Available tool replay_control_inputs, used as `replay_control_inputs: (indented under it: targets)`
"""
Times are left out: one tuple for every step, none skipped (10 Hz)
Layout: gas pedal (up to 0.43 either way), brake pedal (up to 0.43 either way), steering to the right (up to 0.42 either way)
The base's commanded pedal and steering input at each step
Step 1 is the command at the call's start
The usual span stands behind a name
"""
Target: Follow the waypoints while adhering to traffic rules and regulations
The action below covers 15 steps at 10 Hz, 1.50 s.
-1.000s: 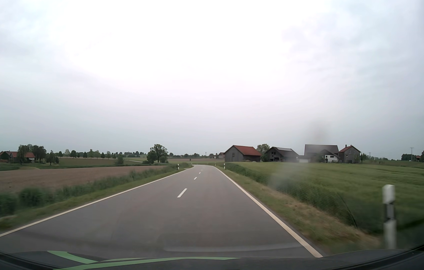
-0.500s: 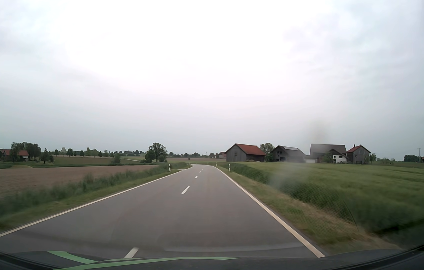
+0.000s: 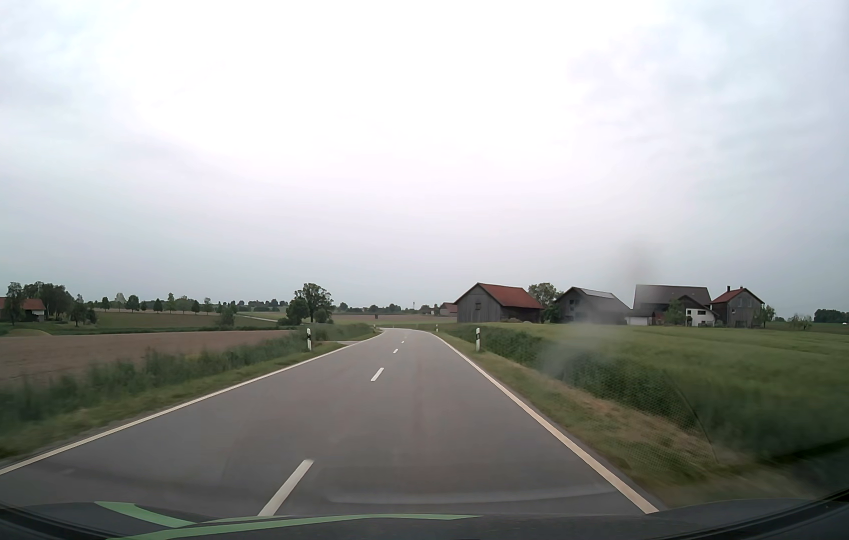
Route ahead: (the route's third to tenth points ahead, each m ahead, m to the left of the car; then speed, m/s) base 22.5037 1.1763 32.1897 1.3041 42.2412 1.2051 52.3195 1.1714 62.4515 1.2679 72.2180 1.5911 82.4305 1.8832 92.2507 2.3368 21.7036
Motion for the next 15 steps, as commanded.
replay_control_inputs:
  targets:
    - [0.0,0.0,0.0]
    - [0.0,0.0,0.0]
    - [0.0,0.0,0.0]
    - [0.0,0.0,0.0]
    - [0.0,0.0,0.0]
    - [0.0,0.0,0.0]
    - [0.0,0.0,0.0]
    - [0.0,0.0,0.0]
    - [0.008,0.0,0.001]
    - [0.028,0.0,0.001]
    - [0.039,0.0,0.001]
    - [0.059,0.0,0.002]
    - [0.067,0.0,0.003]
    - [0.087,0.0,0.003]
    - [0.098,0.0,0.003]
